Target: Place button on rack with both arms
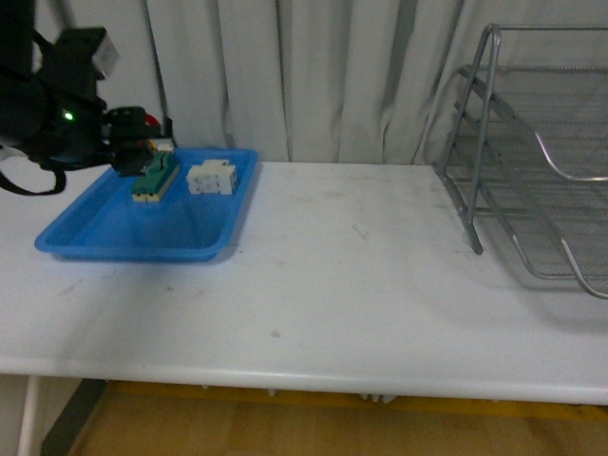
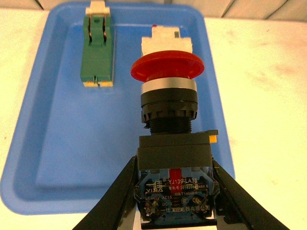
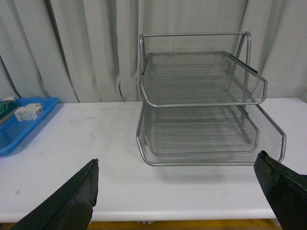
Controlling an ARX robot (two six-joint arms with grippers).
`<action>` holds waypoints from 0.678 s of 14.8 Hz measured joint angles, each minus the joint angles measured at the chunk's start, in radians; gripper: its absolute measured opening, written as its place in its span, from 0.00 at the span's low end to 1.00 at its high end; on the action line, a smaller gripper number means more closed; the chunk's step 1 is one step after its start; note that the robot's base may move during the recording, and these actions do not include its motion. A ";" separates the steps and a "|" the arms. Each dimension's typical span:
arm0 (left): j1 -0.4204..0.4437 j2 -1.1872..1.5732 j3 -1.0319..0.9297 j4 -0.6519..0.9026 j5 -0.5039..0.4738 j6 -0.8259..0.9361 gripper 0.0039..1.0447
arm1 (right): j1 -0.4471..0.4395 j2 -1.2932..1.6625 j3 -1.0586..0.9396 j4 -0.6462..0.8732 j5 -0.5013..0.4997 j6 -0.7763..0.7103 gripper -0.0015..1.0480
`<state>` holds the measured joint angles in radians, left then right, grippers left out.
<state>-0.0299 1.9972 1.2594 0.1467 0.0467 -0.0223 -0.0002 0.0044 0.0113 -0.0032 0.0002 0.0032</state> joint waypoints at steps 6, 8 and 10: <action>0.110 -0.446 -0.463 0.126 0.091 0.002 0.35 | 0.000 0.000 0.000 0.000 0.000 0.000 0.94; 0.116 -0.439 -0.502 0.137 0.096 0.003 0.35 | 0.000 0.000 0.000 0.000 0.000 0.000 0.94; 0.107 -0.439 -0.497 0.156 0.096 0.004 0.35 | 0.000 0.000 0.000 0.000 0.000 0.000 0.94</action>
<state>0.0769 1.5581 0.7620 0.3031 0.1429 -0.0185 -0.0002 0.0044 0.0113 -0.0032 0.0002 0.0032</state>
